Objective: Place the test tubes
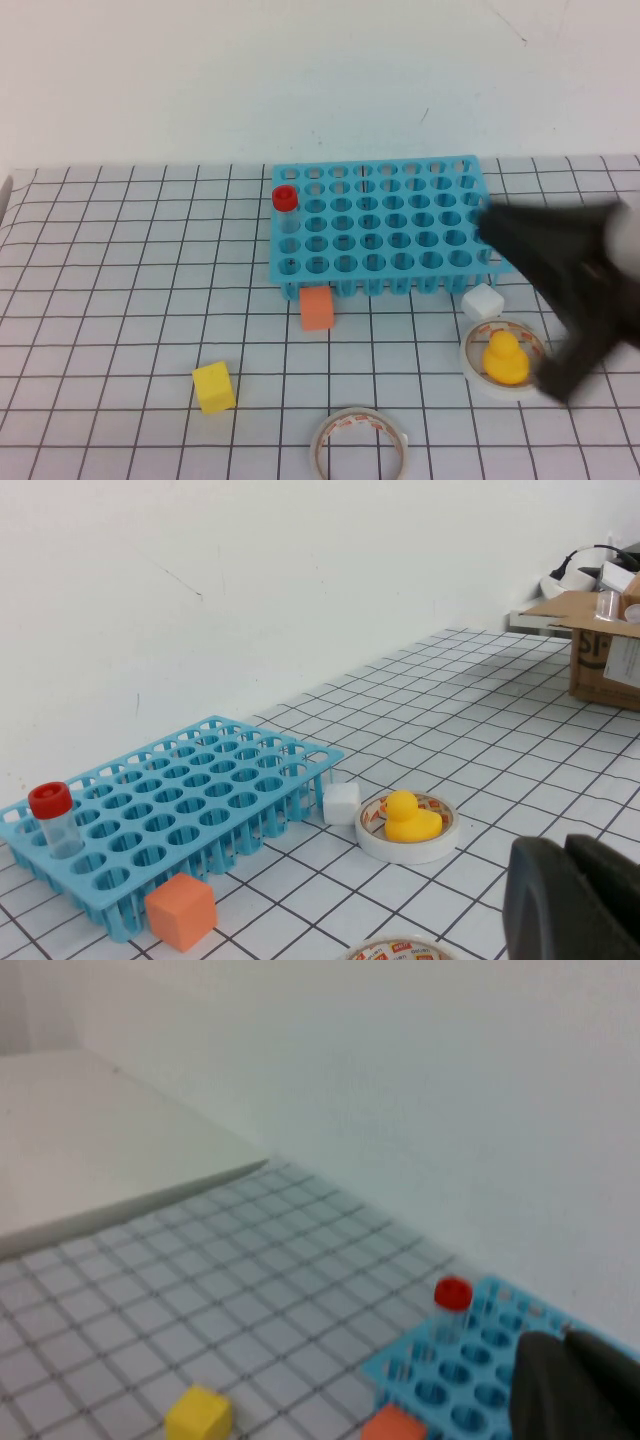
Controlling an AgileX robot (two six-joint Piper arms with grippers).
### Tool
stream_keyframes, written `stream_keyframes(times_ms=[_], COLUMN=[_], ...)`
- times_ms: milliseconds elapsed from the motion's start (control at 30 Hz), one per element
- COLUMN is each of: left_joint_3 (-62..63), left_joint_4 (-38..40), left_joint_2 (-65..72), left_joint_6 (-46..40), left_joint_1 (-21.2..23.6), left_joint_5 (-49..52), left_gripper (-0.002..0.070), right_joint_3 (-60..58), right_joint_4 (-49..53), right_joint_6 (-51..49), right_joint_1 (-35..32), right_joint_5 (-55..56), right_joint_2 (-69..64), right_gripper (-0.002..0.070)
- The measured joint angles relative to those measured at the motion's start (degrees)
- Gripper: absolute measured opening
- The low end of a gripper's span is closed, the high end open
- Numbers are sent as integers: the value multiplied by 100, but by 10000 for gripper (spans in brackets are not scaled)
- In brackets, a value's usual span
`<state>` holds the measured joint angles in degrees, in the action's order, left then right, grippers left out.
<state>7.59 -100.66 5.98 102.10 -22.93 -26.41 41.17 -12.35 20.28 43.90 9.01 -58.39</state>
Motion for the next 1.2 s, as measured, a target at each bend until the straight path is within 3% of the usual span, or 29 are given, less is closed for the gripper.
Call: stream_keyframes(times_ms=[200, 367, 667, 800, 933, 1200], left_joint_3=[0, 0, 0, 0, 0, 0], left_joint_4=[0, 0, 0, -13, -13, -26], left_joint_2=[0, 0, 0, 0, 0, 0], left_joint_6=[0, 0, 0, 0, 0, 0], left_joint_1=[0, 0, 0, 0, 0, 0], left_joint_5=[-11, -60, -192, -225, -262, -372], left_gripper=[-1, -1, -1, -1, -1, -1], right_joint_3=[-1108, -1957, -2974, -3460, -3881, -4262], right_joint_4=[12, 317, 366, 366, 366, 136], right_joint_6=[248, 200, -397, -448, -460, -649], right_joint_1=[0, 0, -259, -852, -1940, -4017], right_joint_5=[-1405, -1832, -1767, -1012, -494, -1210], right_joint_2=[1971, 3530, 4151, 4151, 4151, 5155], right_gripper=[-1, -1, -1, -1, -1, -1])
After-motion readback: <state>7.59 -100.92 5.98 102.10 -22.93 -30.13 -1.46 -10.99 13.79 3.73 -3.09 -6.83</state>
